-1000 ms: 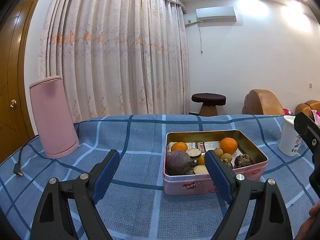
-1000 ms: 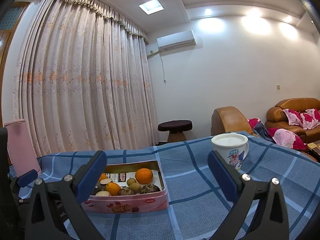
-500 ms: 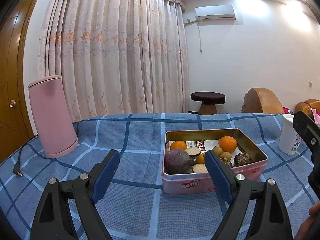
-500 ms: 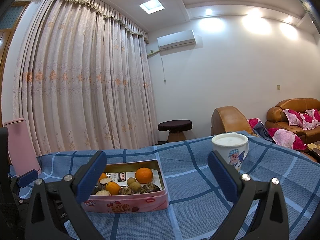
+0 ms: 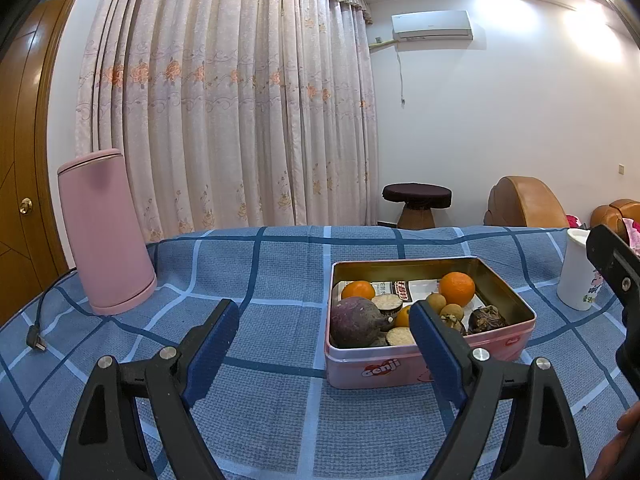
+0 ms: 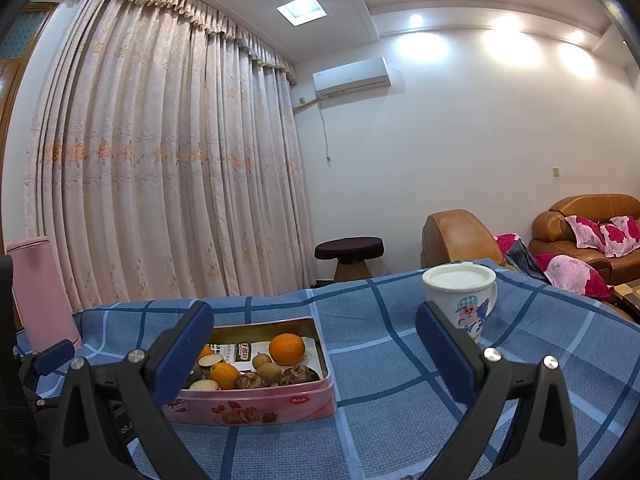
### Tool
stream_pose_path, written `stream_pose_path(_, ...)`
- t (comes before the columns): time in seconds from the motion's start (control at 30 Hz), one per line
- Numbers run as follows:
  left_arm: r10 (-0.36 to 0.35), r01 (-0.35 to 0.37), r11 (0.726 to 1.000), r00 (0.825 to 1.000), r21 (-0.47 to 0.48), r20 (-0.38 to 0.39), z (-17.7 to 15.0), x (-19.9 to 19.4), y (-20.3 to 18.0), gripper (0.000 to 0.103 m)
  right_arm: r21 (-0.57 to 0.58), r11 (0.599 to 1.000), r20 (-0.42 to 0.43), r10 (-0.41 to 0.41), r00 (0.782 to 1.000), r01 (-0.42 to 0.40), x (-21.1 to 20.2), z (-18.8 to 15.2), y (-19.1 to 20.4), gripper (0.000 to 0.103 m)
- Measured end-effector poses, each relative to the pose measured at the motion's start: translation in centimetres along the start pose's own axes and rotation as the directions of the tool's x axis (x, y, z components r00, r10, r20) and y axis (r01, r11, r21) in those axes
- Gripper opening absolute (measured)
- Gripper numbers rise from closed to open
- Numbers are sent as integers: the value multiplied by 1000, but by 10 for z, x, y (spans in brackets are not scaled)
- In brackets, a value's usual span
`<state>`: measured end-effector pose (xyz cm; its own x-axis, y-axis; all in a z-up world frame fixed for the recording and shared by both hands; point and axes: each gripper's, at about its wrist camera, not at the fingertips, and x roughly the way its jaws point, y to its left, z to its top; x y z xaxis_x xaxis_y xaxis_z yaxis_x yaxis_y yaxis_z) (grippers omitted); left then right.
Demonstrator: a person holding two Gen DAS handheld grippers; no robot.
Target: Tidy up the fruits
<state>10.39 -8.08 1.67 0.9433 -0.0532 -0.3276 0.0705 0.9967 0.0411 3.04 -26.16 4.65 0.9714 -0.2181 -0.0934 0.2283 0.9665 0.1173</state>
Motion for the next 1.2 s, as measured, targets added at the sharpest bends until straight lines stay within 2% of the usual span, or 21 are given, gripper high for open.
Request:
stream_pose_path(0.93,17,-18,1000,999,-15,-33,-1,5,2,88,3,1000,-7,0,1000,0,0,-1,-2,103)
stream_pose_path(1.1,7,-7,1000,1000,-13,-29,-1,4,1,88,20,999,-34,-29,999,30,5,-6,-9,103)
stream_pose_path(1.2,5,-5,1000,1000,-9,-30,-1,4,0,88,43,997,-91,-66,994,70,12,-8,-18,103)
